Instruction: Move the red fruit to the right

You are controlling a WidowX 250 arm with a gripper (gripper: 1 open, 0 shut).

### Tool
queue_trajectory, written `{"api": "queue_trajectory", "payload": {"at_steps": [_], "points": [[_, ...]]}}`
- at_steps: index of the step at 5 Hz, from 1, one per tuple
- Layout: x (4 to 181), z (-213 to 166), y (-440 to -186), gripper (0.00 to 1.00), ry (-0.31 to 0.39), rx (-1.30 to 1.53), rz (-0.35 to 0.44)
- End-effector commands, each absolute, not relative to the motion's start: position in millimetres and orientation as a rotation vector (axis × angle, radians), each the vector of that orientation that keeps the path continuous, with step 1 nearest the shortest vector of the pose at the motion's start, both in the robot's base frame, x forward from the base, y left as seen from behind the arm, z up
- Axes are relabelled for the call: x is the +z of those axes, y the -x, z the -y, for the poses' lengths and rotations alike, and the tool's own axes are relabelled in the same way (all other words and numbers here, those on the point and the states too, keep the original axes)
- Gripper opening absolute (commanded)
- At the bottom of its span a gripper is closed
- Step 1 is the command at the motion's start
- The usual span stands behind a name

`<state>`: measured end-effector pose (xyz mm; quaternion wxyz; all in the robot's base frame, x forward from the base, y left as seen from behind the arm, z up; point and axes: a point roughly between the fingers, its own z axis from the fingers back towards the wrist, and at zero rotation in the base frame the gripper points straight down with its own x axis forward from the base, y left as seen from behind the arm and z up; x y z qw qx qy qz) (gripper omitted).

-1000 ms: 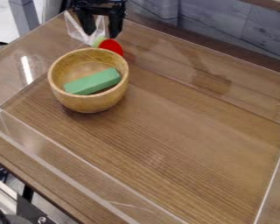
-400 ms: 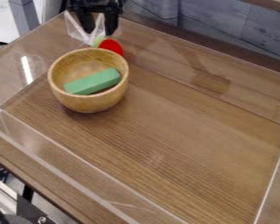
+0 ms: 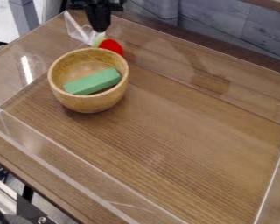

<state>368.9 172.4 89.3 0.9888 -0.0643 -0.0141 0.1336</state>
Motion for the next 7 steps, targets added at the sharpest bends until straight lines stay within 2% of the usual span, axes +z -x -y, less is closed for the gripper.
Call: {"api": "queue_trajectory", "payload": {"at_steps": [1, 2, 3, 4, 5, 6, 7], "points": [[124.9, -180, -370, 1.00, 0.113, 0.281, 0.105], [130.8, -181, -372, 0.00, 0.124, 0.289, 0.110], [134.5, -182, -370, 0.00, 0.130, 0.296, 0.113], [132.0, -181, -372, 1.00, 0.130, 0.297, 0.110], [130.5, -179, -373, 1.00, 0.130, 0.296, 0.107], [135.9, -180, -373, 0.00, 0.139, 0.303, 0.111], [139.7, -182, -370, 0.00, 0.145, 0.311, 0.114]]}}
